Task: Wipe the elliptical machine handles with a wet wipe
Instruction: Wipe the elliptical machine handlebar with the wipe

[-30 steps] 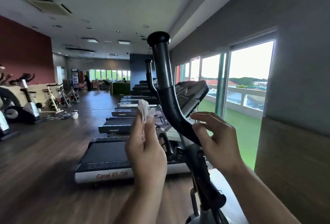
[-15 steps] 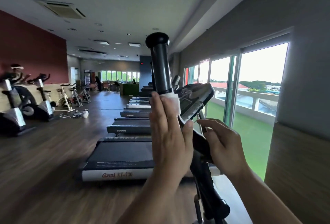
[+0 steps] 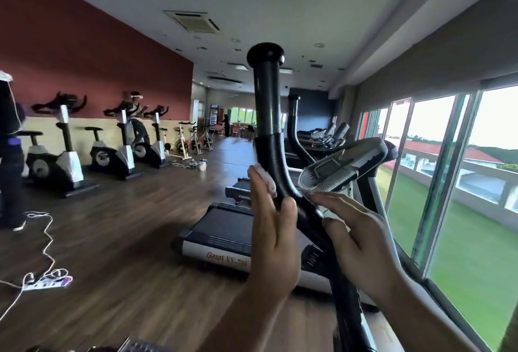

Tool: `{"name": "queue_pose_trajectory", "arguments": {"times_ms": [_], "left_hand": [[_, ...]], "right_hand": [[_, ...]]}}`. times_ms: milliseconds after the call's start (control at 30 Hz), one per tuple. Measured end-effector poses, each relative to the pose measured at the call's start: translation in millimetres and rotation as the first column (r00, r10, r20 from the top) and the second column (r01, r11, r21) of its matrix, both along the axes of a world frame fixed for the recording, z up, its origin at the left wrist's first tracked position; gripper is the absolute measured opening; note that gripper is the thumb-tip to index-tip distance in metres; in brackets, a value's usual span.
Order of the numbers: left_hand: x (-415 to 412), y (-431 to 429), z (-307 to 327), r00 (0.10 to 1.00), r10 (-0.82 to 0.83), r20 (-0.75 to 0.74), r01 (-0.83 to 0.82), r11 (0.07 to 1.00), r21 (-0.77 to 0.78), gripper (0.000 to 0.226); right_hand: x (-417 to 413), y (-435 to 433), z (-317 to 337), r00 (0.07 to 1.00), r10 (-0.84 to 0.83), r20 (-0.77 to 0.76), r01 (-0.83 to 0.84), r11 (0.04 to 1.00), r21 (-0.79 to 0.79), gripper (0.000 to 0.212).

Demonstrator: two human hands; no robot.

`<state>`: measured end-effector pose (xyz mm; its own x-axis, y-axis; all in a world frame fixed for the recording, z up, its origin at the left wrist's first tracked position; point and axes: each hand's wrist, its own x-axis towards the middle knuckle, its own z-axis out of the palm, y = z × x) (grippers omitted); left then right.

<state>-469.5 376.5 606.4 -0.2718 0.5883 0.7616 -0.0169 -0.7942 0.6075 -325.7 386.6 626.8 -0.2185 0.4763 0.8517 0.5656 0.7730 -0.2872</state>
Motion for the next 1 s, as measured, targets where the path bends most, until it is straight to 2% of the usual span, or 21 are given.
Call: {"name": "queue_pose_trajectory", "arguments": {"times_ms": [100,200,300,400,533,600,633,700,733,800,867,1000], "left_hand": [[-29,6,39,0.989,-0.113,0.099,0.127,0.981,-0.149,0.067],[-38,14,29,0.918,-0.359,0.168,0.379,0.919,-0.108,0.054],[-50,23,26,0.807,-0.512,0.294,0.563,0.817,-0.121,0.070],[-62,28,40,0.751,-0.595,0.285,0.644,0.755,-0.120,0.088],[-26,-9,-2,0.850,-0.492,0.189,0.523,0.831,-0.190,0.077],[-14,-13,-7,0.903,-0.404,0.145,0.427,0.879,-0.211,0.108],[-13,-11,0,0.949,-0.301,0.098,0.315,0.926,-0.209,0.114],[-9,-4,11,0.999,-0.023,-0.034,0.019,0.992,-0.126,0.096],[-2,-4,8,0.990,0.098,-0.105,-0.106,0.992,-0.068,0.088],[17,-10,-17,0.967,0.190,-0.168,-0.197,0.980,-0.026,0.082],[38,-14,-41,0.969,0.173,-0.175,-0.183,0.982,-0.040,0.082],[63,-6,-32,0.969,0.248,0.000,-0.247,0.964,-0.101,0.085]], "right_hand": [[-1,0,5,1.000,0.011,-0.012,-0.011,1.000,-0.014,0.049],[-3,-3,5,0.998,0.003,-0.070,-0.008,0.998,-0.058,0.044],[-4,-6,0,0.994,-0.004,-0.105,-0.007,0.994,-0.111,0.043],[-4,-4,-4,0.989,-0.026,-0.148,0.007,0.991,-0.131,0.042],[-1,-5,-11,0.970,-0.008,-0.241,-0.040,0.981,-0.190,0.040],[0,-6,-14,0.965,0.008,-0.264,-0.062,0.979,-0.194,0.040],[0,-7,-14,0.966,0.005,-0.259,-0.057,0.980,-0.192,0.041],[4,-5,-15,0.966,0.008,-0.258,-0.060,0.979,-0.197,0.043],[8,-4,-15,0.968,0.009,-0.250,-0.063,0.976,-0.207,0.042],[18,-2,-18,0.978,0.019,-0.208,-0.069,0.970,-0.232,0.040],[30,1,-21,0.986,0.031,-0.162,-0.070,0.968,-0.242,0.039],[47,9,-21,0.995,0.091,-0.046,-0.098,0.982,-0.161,0.040]]}}
